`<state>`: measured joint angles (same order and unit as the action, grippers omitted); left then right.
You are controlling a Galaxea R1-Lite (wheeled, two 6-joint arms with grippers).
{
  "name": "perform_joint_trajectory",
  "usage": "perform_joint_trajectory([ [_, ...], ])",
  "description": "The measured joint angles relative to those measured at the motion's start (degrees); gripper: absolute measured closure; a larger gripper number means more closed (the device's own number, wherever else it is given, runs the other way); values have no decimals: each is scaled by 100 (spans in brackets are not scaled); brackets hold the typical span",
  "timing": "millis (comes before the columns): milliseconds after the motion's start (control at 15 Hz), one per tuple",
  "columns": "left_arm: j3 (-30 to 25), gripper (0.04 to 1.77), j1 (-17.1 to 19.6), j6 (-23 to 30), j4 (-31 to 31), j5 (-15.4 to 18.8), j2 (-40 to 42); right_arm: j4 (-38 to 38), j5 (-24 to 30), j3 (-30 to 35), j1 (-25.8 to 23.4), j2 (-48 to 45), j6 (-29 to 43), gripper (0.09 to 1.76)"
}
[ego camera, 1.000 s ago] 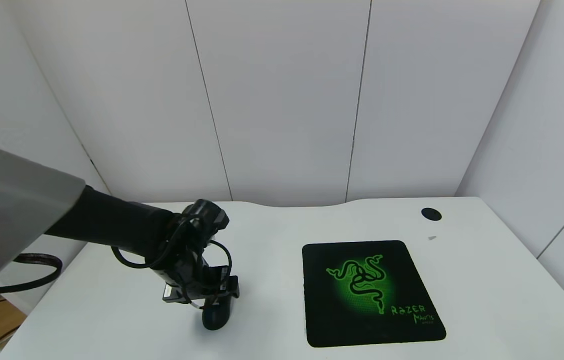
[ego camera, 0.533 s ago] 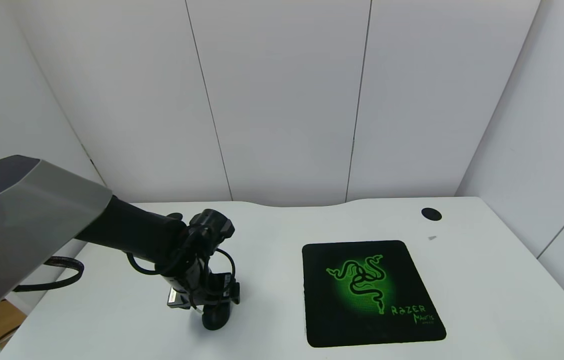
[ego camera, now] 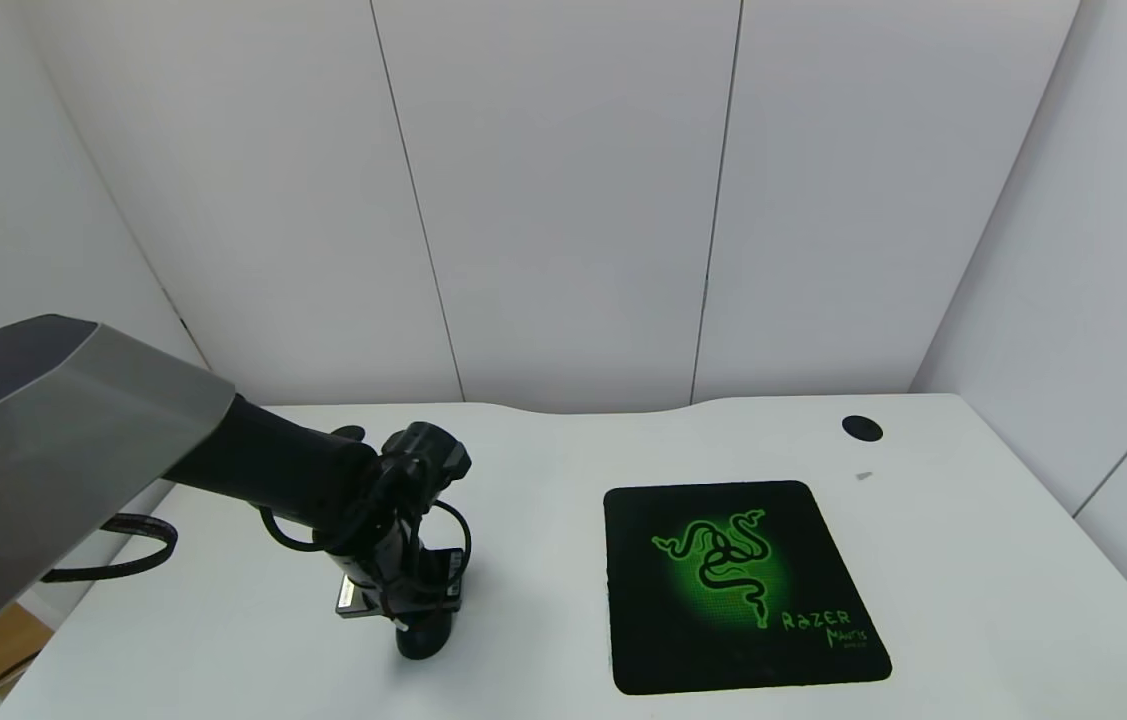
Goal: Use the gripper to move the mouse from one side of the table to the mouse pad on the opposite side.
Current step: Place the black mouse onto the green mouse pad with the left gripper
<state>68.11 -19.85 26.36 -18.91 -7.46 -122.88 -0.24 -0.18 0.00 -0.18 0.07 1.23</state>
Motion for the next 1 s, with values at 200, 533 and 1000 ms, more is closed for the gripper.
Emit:
perform_joint_trajectory([
  [200,-28,89,-2,-2,145,-4,-2,2,2,0,0,0,2,14],
  [533,-41,89,-29,18,128,-15,22,0,0,0,0,0,2,14],
  [1000,374,90,-176,651,-808,18,485,2,0,0,0,0,2,14],
])
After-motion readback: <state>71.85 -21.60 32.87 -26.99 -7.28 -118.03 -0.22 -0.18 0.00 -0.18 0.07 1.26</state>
